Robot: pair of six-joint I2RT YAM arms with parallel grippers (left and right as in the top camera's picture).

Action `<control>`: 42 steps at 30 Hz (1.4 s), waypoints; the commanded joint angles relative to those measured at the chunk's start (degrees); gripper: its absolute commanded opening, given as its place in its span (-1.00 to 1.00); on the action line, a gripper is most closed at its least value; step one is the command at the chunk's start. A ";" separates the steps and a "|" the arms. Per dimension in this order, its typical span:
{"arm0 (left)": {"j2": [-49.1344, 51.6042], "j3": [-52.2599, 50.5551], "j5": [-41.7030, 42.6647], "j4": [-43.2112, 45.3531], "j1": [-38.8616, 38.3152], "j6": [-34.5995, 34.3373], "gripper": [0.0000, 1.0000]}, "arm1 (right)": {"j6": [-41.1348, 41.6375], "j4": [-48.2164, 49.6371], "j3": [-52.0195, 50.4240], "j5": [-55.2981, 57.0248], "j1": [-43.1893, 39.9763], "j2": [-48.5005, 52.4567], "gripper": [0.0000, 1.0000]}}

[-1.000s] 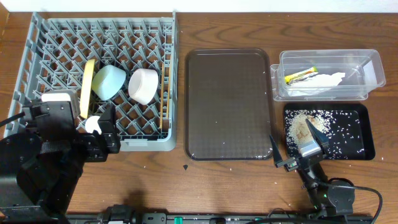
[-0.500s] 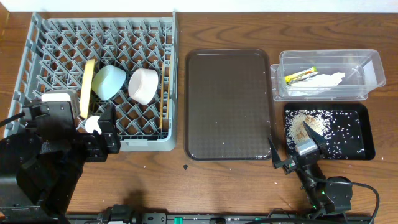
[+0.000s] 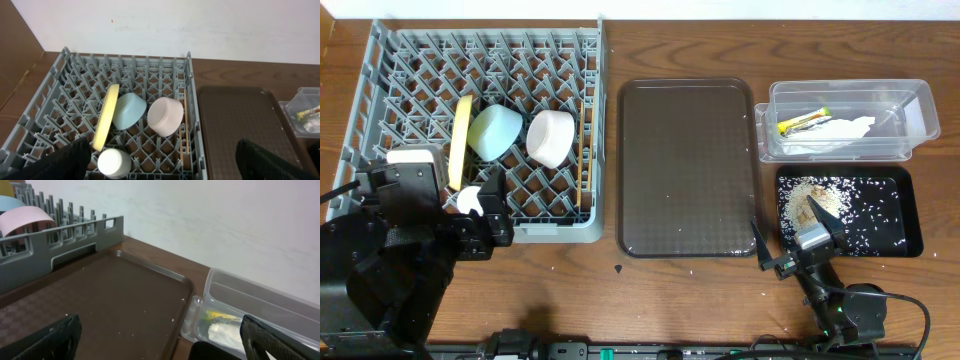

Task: Sort waste into correct bins and load items into the dishwasher

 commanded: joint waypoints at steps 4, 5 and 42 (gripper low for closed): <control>-0.09 -0.24 0.15 -0.50 -0.09 -0.26 0.86 | 0.22 -0.31 -0.09 0.13 0.37 -0.26 0.99; -0.28 -0.31 -0.39 -0.79 -0.04 -0.20 0.86 | 0.22 -0.31 -0.09 0.13 0.37 -0.26 0.99; -46.25 -78.84 -3.10 62.20 2.51 -9.94 0.86 | 0.22 -0.31 -0.09 0.13 0.37 -0.26 0.98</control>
